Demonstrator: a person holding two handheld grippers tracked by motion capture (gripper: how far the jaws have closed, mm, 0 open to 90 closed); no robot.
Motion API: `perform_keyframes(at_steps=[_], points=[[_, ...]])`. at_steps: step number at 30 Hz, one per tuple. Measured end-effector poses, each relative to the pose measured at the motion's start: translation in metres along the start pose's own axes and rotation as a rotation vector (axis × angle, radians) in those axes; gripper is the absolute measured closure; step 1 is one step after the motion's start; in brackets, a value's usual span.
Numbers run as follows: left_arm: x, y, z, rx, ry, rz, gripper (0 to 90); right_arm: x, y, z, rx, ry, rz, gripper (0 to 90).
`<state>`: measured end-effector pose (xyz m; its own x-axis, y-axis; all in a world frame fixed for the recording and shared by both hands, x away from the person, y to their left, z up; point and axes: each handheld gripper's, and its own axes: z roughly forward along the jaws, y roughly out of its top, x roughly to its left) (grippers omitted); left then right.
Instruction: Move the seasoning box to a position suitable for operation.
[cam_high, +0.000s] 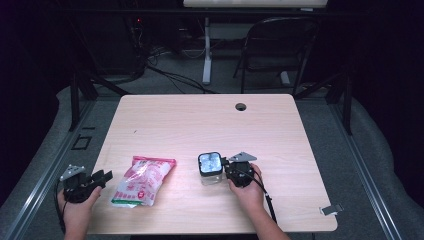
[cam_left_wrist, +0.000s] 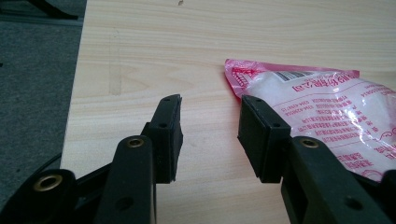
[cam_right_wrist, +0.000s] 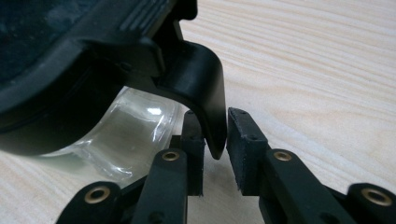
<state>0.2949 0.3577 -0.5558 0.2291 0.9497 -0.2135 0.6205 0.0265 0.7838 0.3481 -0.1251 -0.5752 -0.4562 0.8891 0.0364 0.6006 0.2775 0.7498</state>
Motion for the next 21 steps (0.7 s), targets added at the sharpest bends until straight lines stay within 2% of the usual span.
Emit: perform_keyframes(at_steps=[5,9,21], points=[[-0.0005,0.0002,-0.0005,0.0,0.002,0.005,59.3,0.0012,0.0013,0.0009,0.005,-0.011,0.0,79.0],[-0.0003,0.0,-0.0006,-0.003,0.003,0.001,60.1,0.004,0.0049,0.0014,0.017,-0.032,-0.024,79.9],[0.0007,0.0002,-0.0012,-0.006,0.01,-0.002,63.0,0.0077,0.0078,0.0036,0.022,-0.079,-0.006,83.8]])
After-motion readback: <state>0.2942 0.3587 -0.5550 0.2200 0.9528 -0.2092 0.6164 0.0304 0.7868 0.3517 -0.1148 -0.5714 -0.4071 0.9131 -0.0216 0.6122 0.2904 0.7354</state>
